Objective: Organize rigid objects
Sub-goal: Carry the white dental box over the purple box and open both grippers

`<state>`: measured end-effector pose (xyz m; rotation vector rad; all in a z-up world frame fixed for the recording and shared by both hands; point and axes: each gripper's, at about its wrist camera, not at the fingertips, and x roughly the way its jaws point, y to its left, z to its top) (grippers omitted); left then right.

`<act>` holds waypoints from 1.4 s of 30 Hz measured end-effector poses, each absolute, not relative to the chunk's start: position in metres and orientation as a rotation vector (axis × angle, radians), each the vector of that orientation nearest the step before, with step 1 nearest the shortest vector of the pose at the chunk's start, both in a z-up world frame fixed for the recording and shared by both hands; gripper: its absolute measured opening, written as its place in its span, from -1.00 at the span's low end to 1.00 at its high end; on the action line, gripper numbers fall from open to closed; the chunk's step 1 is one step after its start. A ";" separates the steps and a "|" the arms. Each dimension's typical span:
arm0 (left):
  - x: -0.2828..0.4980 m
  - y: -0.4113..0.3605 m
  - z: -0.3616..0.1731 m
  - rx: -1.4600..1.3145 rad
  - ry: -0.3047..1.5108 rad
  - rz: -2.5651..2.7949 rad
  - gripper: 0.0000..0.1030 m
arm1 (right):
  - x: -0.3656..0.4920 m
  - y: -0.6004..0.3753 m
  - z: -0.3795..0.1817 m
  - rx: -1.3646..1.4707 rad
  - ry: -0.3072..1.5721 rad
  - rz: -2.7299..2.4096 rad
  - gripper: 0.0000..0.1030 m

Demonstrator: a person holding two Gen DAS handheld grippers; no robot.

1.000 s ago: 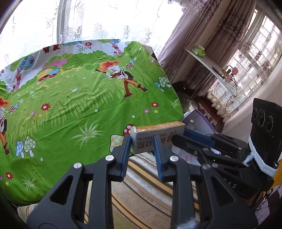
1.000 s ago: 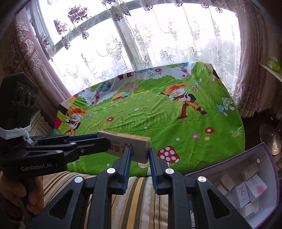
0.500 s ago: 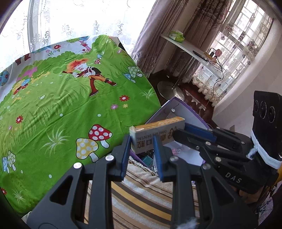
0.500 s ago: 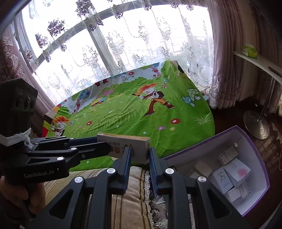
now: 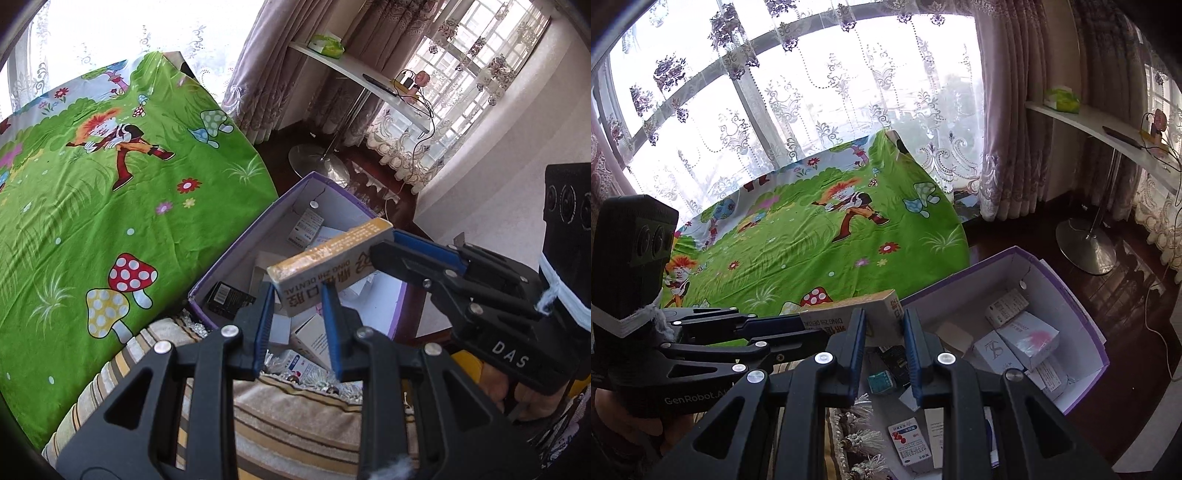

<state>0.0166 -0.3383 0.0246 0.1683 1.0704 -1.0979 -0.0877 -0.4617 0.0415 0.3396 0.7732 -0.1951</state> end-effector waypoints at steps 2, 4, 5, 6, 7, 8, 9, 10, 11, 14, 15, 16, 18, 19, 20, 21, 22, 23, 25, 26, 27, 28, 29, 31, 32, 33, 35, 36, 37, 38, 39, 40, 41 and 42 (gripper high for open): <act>0.013 -0.346 0.025 0.175 1.070 -1.118 -0.42 | -0.091 -0.466 0.041 0.341 0.778 -0.218 -0.58; 0.009 -0.352 0.026 0.187 1.065 -1.131 -0.42 | -0.096 -0.471 0.042 0.348 0.780 -0.237 -0.58; 0.007 -0.355 0.027 0.190 1.062 -1.139 -0.42 | -0.099 -0.473 0.043 0.350 0.779 -0.248 -0.58; 0.006 -0.358 0.028 0.193 1.058 -1.144 -0.42 | -0.101 -0.474 0.044 0.344 0.778 -0.259 -0.58; 0.005 -0.360 0.029 0.193 1.055 -1.148 -0.42 | -0.103 -0.475 0.045 0.341 0.778 -0.268 -0.58; 0.004 -0.362 0.029 0.192 1.053 -1.153 -0.42 | -0.105 -0.476 0.046 0.339 0.776 -0.275 -0.58; 0.003 -0.363 0.030 0.191 1.051 -1.156 -0.42 | -0.106 -0.477 0.047 0.335 0.776 -0.282 -0.58; 0.003 -0.365 0.032 0.189 1.047 -1.158 -0.42 | -0.107 -0.479 0.049 0.332 0.776 -0.287 -0.58; 0.002 -0.367 0.034 0.190 1.041 -1.159 -0.42 | -0.108 -0.480 0.050 0.331 0.776 -0.291 -0.58; 0.003 -0.372 0.040 0.192 1.020 -1.163 -0.42 | -0.108 -0.483 0.056 0.322 0.768 -0.300 -0.58; 0.003 -0.374 0.041 0.189 1.016 -1.164 -0.42 | -0.108 -0.482 0.059 0.310 0.762 -0.303 -0.58; 0.004 -0.375 0.042 0.183 1.017 -1.165 -0.42 | -0.108 -0.482 0.061 0.300 0.759 -0.306 -0.57; 0.005 -0.376 0.044 0.172 1.017 -1.170 -0.42 | -0.108 -0.484 0.062 0.298 0.758 -0.313 -0.56; 0.004 -0.377 0.045 0.173 1.012 -1.171 -0.42 | -0.109 -0.484 0.062 0.297 0.758 -0.317 -0.55; 0.004 -0.378 0.045 0.175 1.008 -1.171 -0.42 | -0.109 -0.484 0.062 0.293 0.760 -0.321 -0.55; 0.004 -0.378 0.045 0.172 1.007 -1.173 -0.42 | -0.110 -0.483 0.061 0.290 0.762 -0.325 -0.54; 0.004 -0.378 0.044 0.169 1.010 -1.174 -0.42 | -0.109 -0.483 0.060 0.290 0.765 -0.329 -0.52; 0.005 -0.379 0.042 0.168 1.018 -1.174 -0.42 | -0.109 -0.484 0.059 0.292 0.769 -0.332 -0.52; 0.005 -0.380 0.040 0.169 1.027 -1.179 -0.42 | -0.109 -0.484 0.059 0.292 0.766 -0.336 -0.52; 0.004 -0.381 0.040 0.171 1.026 -1.180 -0.42 | -0.110 -0.484 0.060 0.289 0.764 -0.339 -0.52; 0.004 -0.380 0.041 0.170 1.024 -1.183 -0.42 | -0.110 -0.484 0.060 0.288 0.764 -0.342 -0.52; 0.003 -0.381 0.042 0.170 1.021 -1.186 -0.42 | -0.111 -0.485 0.060 0.289 0.762 -0.345 -0.52; 0.003 -0.381 0.043 0.169 1.019 -1.189 -0.42 | -0.111 -0.486 0.060 0.290 0.760 -0.348 -0.52; 0.003 -0.382 0.044 0.166 1.016 -1.191 -0.42 | -0.113 -0.488 0.061 0.298 0.759 -0.350 -0.52; 0.002 -0.382 0.045 0.166 1.012 -1.191 -0.42 | -0.114 -0.489 0.062 0.300 0.756 -0.353 -0.52; 0.002 -0.383 0.047 0.168 1.008 -1.189 -0.39 | -0.114 -0.489 0.062 0.299 0.753 -0.356 -0.52; 0.000 -0.384 0.049 0.170 1.003 -1.190 -0.38 | -0.116 -0.488 0.064 0.295 0.748 -0.366 -0.52; -0.001 -0.385 0.049 0.171 1.003 -1.190 -0.38 | -0.118 -0.488 0.065 0.290 0.745 -0.373 -0.52; -0.002 -0.385 0.050 0.173 1.002 -1.190 -0.37 | -0.120 -0.489 0.066 0.285 0.744 -0.383 -0.52; -0.003 -0.385 0.050 0.175 1.003 -1.188 -0.35 | -0.122 -0.489 0.067 0.279 0.744 -0.395 -0.52; -0.003 -0.384 0.050 0.176 1.006 -1.183 -0.27 | -0.124 -0.490 0.067 0.272 0.744 -0.409 -0.47; -0.004 -0.383 0.050 0.175 1.012 -1.182 -0.23 | -0.125 -0.490 0.068 0.264 0.743 -0.424 -0.37; -0.005 -0.381 0.050 0.175 1.015 -1.179 -0.14 | -0.128 -0.491 0.068 0.252 0.742 -0.440 -0.31; -0.007 -0.379 0.050 0.177 1.018 -1.174 -0.03 | -0.131 -0.491 0.068 0.237 0.740 -0.461 -0.17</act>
